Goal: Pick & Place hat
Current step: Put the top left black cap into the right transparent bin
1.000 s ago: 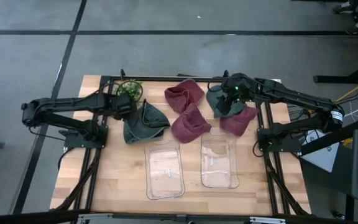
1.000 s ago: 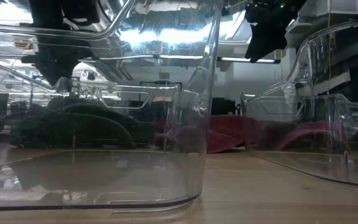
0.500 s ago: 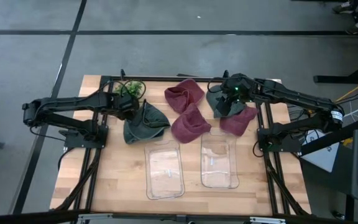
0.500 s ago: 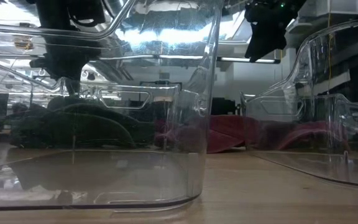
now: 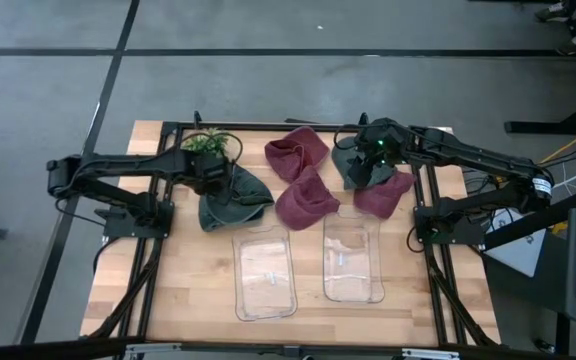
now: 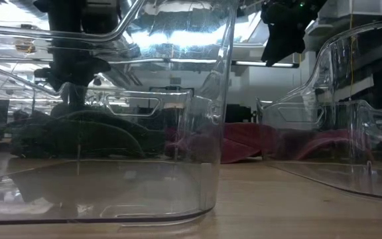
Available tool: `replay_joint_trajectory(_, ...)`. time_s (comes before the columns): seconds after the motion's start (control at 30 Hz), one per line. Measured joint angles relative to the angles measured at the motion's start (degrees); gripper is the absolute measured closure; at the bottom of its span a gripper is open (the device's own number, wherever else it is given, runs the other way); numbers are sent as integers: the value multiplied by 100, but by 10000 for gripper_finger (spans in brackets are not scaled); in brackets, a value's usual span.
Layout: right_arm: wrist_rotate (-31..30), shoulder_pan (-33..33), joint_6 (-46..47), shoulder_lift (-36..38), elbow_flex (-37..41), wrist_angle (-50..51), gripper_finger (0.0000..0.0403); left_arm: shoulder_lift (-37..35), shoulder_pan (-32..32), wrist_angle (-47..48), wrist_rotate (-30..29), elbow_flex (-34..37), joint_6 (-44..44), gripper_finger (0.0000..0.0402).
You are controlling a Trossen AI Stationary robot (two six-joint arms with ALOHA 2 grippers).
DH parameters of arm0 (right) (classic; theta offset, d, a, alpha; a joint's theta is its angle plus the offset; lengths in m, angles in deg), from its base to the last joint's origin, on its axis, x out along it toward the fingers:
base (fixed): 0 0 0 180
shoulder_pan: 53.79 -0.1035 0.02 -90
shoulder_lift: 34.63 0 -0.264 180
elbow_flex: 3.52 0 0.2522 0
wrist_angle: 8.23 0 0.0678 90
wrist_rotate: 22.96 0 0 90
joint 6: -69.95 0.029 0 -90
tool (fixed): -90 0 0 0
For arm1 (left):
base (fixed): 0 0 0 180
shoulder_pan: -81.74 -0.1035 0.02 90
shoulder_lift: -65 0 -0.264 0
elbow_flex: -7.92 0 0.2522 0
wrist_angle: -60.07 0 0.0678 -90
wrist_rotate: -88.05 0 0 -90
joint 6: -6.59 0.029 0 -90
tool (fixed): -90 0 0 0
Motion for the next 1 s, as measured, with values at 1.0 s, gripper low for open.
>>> replay_joint_trajectory(1.0, 914, -2, 22, 0, 0, -569, 195, -1243, 254, -710, -202, -138, 122, 395)
